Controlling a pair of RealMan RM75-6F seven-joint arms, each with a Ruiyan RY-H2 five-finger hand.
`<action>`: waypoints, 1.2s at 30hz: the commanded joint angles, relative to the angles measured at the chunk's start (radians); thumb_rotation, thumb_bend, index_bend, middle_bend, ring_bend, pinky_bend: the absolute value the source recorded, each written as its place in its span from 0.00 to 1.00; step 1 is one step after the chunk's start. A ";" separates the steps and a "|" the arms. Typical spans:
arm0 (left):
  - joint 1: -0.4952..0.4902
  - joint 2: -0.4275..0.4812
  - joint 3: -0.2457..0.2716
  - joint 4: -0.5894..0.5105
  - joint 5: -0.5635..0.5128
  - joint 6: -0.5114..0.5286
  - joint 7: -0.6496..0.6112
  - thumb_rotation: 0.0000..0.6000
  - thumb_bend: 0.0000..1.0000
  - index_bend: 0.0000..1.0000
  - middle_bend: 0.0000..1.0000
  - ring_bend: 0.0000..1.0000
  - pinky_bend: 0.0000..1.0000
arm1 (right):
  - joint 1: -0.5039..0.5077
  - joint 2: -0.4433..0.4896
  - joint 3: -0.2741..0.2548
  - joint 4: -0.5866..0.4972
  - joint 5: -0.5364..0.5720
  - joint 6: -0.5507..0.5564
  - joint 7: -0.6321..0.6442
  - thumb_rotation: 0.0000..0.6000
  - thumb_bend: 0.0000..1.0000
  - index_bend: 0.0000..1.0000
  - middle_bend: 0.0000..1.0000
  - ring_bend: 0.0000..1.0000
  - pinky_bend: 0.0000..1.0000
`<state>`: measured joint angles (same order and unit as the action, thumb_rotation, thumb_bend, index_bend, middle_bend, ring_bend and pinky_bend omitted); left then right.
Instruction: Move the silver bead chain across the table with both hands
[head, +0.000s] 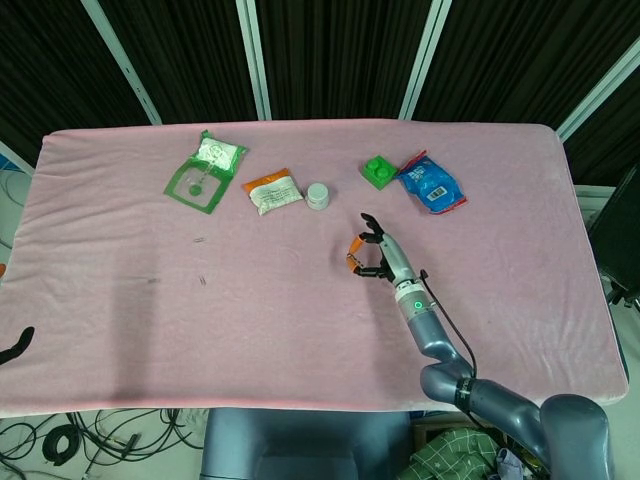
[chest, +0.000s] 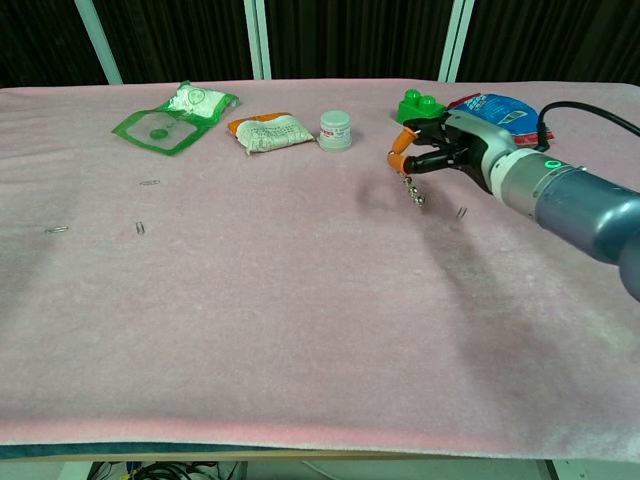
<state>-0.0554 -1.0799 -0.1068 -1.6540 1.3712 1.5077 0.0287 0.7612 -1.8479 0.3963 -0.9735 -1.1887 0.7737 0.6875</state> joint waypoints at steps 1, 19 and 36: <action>0.001 0.001 0.000 -0.001 0.001 0.002 -0.001 1.00 0.26 0.05 0.02 0.00 0.00 | -0.025 0.023 -0.013 -0.027 0.019 0.008 -0.029 1.00 0.40 0.66 0.00 0.04 0.17; 0.001 -0.006 0.000 -0.005 0.000 0.007 0.022 1.00 0.26 0.05 0.02 0.00 0.00 | -0.047 0.023 -0.020 0.045 0.013 0.019 0.014 1.00 0.40 0.66 0.00 0.04 0.17; -0.003 -0.017 -0.001 -0.006 -0.007 0.004 0.051 1.00 0.26 0.05 0.02 0.00 0.00 | -0.029 -0.023 -0.015 0.132 -0.001 0.004 0.095 1.00 0.40 0.66 0.00 0.04 0.17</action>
<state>-0.0585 -1.0973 -0.1079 -1.6600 1.3639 1.5113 0.0797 0.7301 -1.8674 0.3812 -0.8451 -1.1880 0.7778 0.7786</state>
